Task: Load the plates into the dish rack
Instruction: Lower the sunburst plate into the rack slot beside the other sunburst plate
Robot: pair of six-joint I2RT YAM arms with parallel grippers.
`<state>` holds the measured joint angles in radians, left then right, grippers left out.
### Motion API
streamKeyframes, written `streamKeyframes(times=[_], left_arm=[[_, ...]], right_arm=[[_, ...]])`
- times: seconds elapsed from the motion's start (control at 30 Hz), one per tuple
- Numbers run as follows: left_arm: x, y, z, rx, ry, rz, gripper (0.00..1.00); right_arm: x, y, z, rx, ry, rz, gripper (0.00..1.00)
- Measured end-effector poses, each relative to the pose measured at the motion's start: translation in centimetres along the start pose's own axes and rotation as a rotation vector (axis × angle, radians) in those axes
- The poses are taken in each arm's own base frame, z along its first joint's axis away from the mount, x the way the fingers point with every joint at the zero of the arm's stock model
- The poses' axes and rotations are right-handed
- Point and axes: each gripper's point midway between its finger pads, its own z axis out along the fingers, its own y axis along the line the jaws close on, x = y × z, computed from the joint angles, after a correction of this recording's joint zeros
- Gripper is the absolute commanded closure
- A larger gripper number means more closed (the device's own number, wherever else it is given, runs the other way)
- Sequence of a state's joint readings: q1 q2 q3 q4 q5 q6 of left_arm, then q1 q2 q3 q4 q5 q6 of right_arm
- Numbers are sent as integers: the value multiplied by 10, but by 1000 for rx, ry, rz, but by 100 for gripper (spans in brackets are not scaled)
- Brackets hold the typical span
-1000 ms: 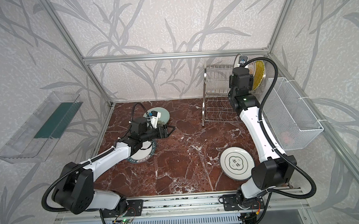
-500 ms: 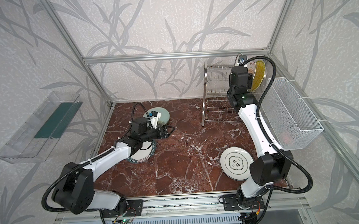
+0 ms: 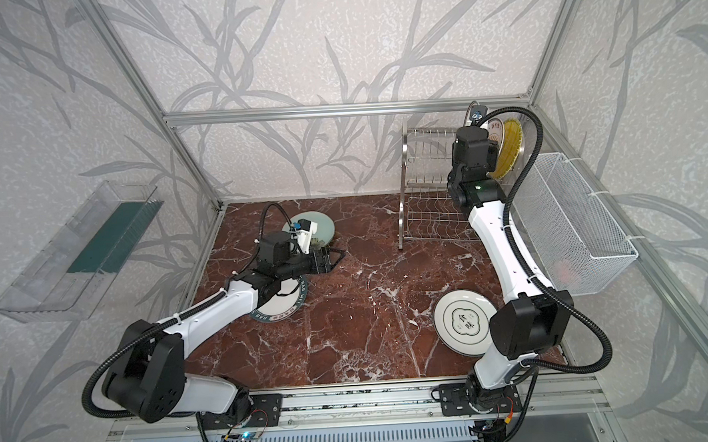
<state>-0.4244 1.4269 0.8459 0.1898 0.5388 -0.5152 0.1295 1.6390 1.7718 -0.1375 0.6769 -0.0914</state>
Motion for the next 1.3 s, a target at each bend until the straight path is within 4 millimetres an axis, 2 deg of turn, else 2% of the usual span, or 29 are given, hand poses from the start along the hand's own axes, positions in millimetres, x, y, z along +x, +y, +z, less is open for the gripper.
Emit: streamKeyframes(times=[0.4,0.67,1.3], left_arm=[[0,0,0,-1,2,-1,18],[1,0,0,-1,2,0,18],[1,0,0,-1,3,-1,18]], right_arm=[[-8,-7,1,10,-15,-3,100],[-6,-9,3,13,-9,-16,100],[24,0,11,-24,41,-41,100]])
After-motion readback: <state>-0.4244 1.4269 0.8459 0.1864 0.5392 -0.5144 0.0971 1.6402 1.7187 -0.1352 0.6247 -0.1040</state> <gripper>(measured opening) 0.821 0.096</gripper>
